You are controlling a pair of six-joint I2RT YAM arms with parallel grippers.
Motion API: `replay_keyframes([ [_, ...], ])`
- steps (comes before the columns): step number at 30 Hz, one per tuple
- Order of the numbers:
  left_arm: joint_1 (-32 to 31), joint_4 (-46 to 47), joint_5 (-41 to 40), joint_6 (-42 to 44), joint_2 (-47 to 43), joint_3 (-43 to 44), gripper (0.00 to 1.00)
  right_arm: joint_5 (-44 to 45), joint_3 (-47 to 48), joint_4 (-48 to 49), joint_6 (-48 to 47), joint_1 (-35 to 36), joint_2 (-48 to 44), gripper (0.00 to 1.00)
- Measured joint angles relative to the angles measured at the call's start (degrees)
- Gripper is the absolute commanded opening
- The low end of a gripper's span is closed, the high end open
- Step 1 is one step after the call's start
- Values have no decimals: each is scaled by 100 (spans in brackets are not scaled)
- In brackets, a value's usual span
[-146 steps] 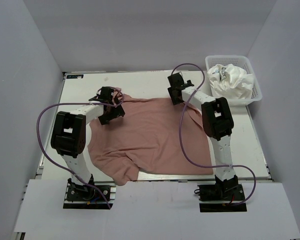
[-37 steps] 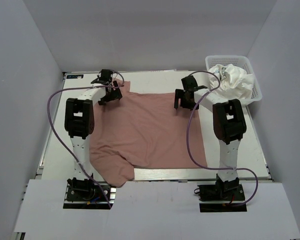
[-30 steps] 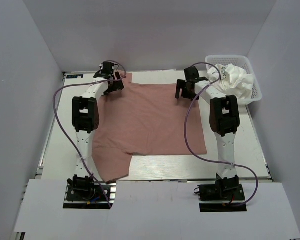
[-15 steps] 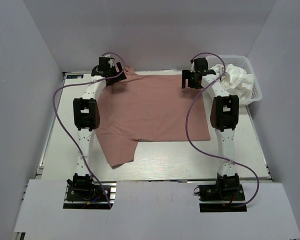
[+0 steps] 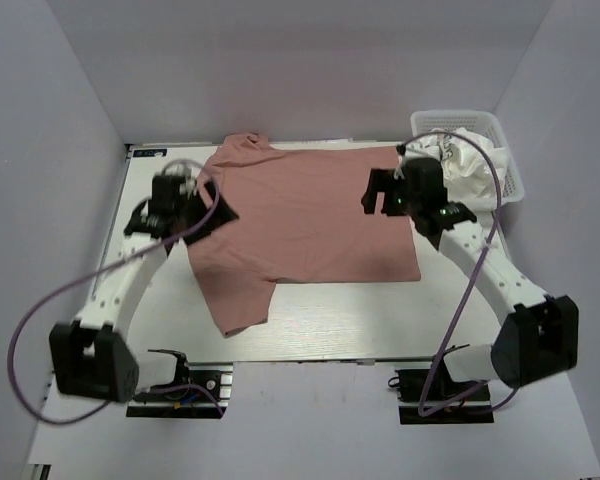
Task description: Fold and stack the t-shirts
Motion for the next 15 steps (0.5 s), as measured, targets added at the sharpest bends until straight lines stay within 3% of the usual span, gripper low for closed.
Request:
replay_keyframes([
  [4,-42,-691,282,-437,-1458,-1843,100,28,-1224,50,376,-9,-702,90],
  [9,-57,-1853,385,-684,-2747,-2559,100,66,-1921,-107,634,31,-1534,90],
  [12,-57,-1941,636,-734,-3143,-3130,100,164,-2050,-44,743,31,-1950,90],
  [15,-57,-1902,822,-765,-2979,-3864,100,177,-2194,-17,817,24,-2116,90],
])
